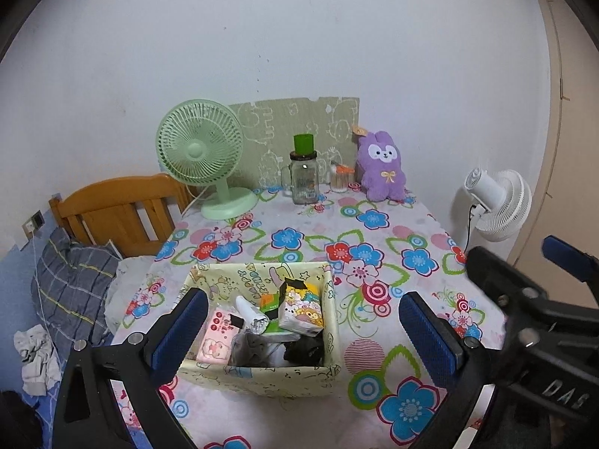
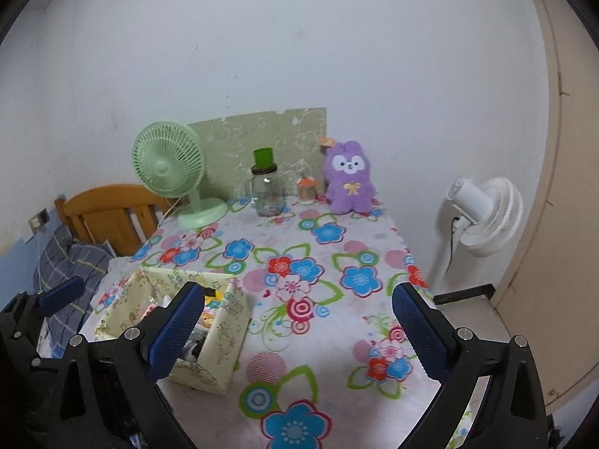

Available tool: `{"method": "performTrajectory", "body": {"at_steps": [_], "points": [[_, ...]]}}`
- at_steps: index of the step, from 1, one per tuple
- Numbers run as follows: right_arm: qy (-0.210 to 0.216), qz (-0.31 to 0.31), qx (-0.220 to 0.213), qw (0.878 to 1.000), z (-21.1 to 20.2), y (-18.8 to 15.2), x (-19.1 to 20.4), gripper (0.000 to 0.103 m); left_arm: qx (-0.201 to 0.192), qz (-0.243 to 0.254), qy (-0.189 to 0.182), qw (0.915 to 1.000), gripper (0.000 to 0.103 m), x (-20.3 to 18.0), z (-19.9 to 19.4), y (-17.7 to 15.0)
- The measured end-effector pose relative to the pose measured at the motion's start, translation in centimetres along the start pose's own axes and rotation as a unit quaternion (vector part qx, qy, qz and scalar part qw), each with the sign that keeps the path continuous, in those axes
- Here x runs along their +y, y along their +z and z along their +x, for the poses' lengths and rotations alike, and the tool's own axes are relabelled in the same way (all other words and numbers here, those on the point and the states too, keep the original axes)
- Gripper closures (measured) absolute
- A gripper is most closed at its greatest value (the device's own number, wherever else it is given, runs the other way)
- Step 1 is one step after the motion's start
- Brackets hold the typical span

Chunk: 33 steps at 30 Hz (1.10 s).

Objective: Organize soft objects

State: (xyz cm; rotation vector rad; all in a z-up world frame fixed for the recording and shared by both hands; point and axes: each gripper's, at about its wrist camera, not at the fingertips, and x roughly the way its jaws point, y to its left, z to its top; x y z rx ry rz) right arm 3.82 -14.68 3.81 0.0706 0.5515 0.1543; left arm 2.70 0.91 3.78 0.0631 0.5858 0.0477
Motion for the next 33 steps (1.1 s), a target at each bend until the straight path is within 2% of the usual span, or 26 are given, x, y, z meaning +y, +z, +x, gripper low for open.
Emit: {"method": "performTrajectory", "body": {"at_steps": [16,33], "points": [[-0.017,0.018,-0.039,0.999,-4.4,-0.7,-2.4,0.001,-0.036,-0.005,0.01,0.9993,0.0,-0.1,-3.6,-0.1],[-0.011,0.021,-0.039,0.999,-4.5,-1.0,-2.1,0.001,-0.035,-0.016,0.015,0.9992,0.0,0.3,-3.9,-0.5]]}}
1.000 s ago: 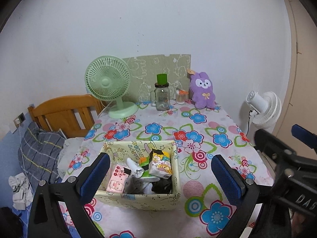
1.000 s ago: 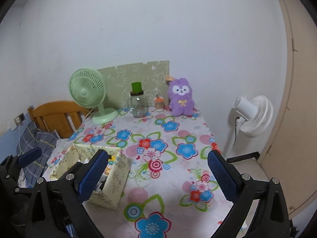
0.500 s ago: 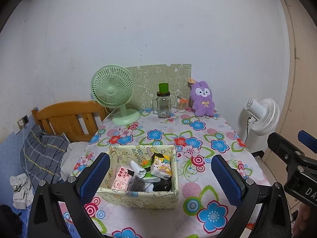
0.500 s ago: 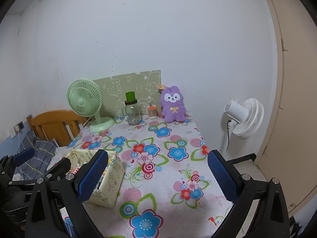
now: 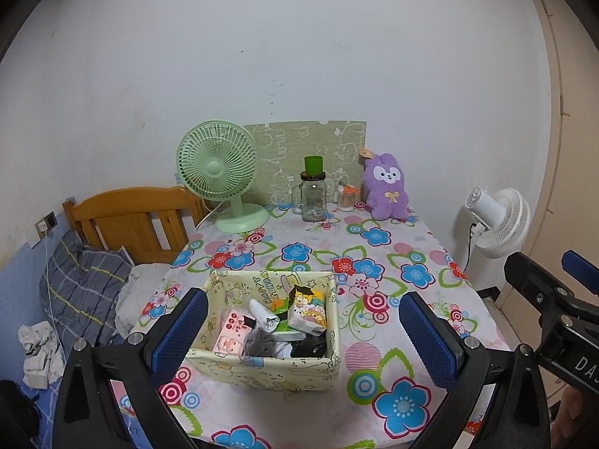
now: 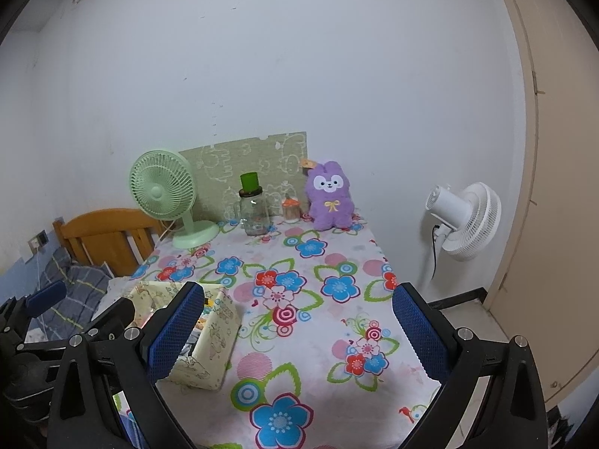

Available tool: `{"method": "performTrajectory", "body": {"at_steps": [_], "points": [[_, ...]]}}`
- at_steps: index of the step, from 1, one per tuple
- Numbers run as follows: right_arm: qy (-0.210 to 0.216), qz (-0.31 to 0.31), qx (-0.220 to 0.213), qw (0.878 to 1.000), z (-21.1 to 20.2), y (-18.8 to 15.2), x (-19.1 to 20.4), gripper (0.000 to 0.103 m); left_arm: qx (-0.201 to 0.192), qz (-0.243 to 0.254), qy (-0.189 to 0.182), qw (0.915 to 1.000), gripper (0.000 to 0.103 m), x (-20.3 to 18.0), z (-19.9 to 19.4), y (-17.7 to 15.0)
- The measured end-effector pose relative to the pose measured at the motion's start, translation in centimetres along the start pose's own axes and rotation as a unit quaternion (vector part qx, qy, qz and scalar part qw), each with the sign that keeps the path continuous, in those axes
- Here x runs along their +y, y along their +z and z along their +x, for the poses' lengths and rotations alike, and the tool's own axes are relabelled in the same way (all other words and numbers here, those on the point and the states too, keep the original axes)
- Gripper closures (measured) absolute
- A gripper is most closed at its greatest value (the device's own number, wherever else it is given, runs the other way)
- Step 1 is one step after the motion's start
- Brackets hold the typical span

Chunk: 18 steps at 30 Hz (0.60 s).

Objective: Organize soft objects

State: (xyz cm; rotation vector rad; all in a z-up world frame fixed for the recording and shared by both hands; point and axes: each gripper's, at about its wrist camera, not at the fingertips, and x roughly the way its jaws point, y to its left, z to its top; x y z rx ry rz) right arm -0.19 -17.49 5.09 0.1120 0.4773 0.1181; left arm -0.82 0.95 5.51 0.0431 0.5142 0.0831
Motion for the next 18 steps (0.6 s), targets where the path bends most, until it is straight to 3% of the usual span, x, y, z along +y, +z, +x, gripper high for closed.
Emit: {"method": "performTrajectory", "body": {"at_steps": [18], "points": [[0.002,-0.004,0.003,1.0,0.27,0.28,0.29,0.001,-0.001,-0.004,0.0,1.0,0.0,0.02,0.08,0.09]]}}
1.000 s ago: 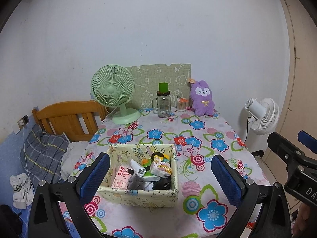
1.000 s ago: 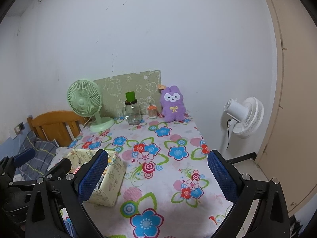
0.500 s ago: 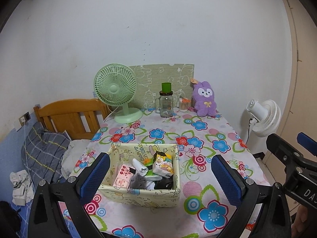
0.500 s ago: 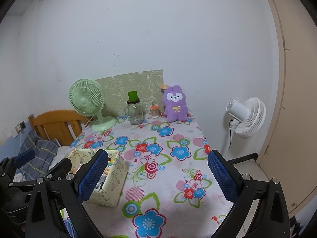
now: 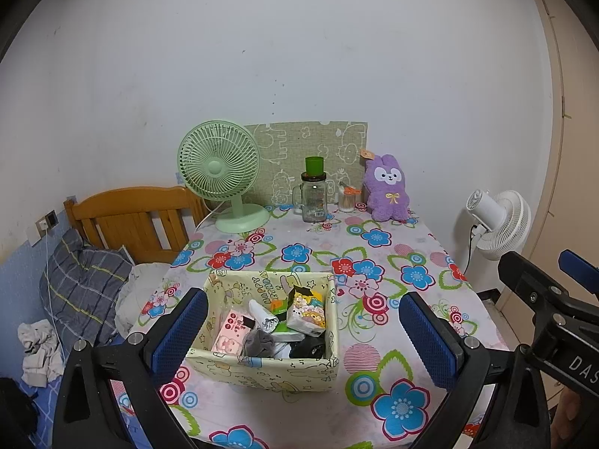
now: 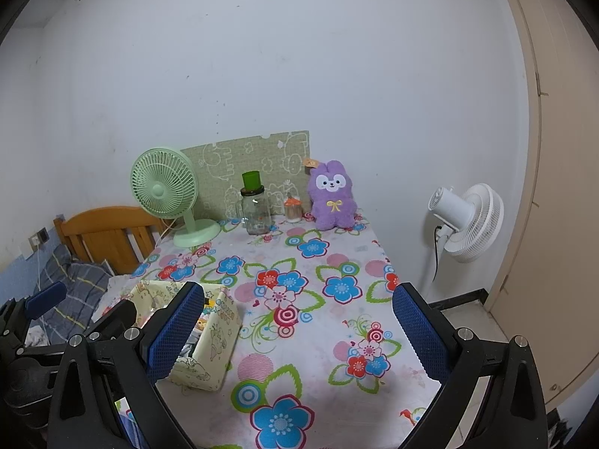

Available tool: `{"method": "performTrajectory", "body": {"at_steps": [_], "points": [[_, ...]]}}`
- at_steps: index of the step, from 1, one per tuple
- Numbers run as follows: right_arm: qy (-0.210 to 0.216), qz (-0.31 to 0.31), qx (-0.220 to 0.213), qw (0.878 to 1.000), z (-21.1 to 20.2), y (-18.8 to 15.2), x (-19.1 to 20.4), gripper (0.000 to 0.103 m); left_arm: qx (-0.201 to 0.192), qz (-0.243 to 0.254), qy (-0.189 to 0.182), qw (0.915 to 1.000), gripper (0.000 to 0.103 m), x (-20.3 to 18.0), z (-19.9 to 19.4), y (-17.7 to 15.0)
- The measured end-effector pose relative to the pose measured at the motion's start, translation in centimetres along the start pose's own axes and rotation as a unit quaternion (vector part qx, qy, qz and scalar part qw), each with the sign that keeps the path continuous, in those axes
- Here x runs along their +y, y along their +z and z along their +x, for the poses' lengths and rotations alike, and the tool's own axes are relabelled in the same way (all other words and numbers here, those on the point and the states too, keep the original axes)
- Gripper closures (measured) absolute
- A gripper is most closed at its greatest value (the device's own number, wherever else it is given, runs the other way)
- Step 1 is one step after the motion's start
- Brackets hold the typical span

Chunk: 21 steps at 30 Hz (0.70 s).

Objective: Organize soft objects

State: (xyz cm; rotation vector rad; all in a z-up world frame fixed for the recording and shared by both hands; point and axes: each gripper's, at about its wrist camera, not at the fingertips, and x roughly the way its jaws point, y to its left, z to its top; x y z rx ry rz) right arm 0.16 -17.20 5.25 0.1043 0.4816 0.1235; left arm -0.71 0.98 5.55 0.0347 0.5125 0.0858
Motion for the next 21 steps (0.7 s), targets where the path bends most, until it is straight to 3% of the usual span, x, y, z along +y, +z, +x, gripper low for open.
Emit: {"method": "performTrajectory", "body": {"at_steps": [21], "points": [[0.001,-0.001,0.0,1.0,0.18,-0.03,-0.03,0.001,0.003,-0.002,0.001,1.0,0.0,-0.09,0.08,-0.28]]}}
